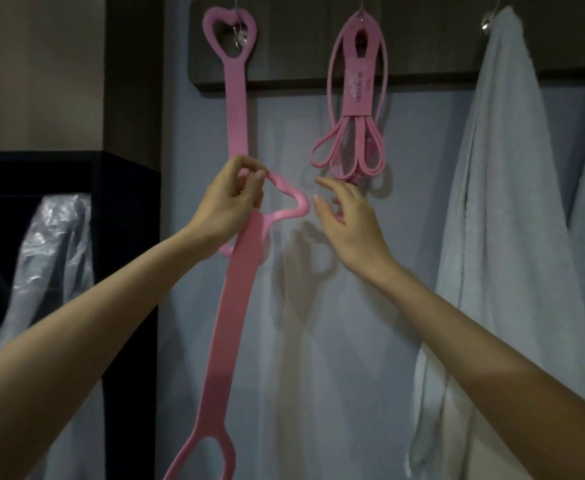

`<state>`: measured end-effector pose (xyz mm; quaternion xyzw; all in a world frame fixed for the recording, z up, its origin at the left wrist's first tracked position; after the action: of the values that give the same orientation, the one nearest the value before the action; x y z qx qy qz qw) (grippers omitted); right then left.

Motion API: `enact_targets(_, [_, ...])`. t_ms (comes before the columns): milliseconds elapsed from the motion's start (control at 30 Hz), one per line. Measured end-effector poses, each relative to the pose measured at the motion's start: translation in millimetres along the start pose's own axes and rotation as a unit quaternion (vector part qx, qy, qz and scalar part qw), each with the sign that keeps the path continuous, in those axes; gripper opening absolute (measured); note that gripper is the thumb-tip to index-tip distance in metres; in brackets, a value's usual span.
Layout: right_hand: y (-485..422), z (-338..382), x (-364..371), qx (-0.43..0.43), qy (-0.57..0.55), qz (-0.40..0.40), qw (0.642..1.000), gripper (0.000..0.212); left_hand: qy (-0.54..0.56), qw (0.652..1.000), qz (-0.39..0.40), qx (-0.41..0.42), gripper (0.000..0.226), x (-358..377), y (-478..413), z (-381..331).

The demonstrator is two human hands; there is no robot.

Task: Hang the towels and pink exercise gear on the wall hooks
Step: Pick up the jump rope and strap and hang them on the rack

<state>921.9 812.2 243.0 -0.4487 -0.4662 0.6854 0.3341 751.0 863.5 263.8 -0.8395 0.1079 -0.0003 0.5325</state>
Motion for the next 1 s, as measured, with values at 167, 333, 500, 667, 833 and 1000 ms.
enact_targets(167, [-17, 22, 32, 0.139, -0.196, 0.133, 0.962, 0.042, 0.040, 0.998, 0.043, -0.033, 0.018, -18, 6, 1])
enact_targets(333, [-31, 41, 55, 0.199, -0.324, 0.198, 0.903, 0.011, 0.060, 0.996, 0.036, -0.055, 0.028, -48, -4, 8])
enact_targets(500, [-61, 63, 50, 0.169, -0.358, 0.162, 0.904, 0.015, 0.047, 0.998, 0.011, -0.045, 0.018, -76, -23, 6])
enact_targets(667, [-104, 87, 39, 0.125, -0.312, 0.086, 0.938, 0.009, 0.093, 0.994, -0.009, -0.065, 0.024, -95, -60, -5])
enact_targets(833, [-149, 98, 34, 0.103, -0.286, 0.016, 0.953, 0.018, 0.161, 0.982, -0.019, -0.093, 0.028, -105, -99, -16])
enact_targets(1000, [-189, 93, 36, 0.131, -0.303, -0.022, 0.944, 0.015, 0.188, 0.977, -0.025, -0.098, 0.027, -106, -133, -14])
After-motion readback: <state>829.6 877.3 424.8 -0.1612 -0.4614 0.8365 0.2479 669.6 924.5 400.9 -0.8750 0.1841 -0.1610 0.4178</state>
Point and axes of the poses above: each hand's wrist, its own y-axis away from the middle knuckle, its own x-axis out of the palm, z = x × y, the point moved 6 cm from there along -y, towards the middle knuckle, and after that the axes turned 13 degrees about y, right-handed, at the moved point
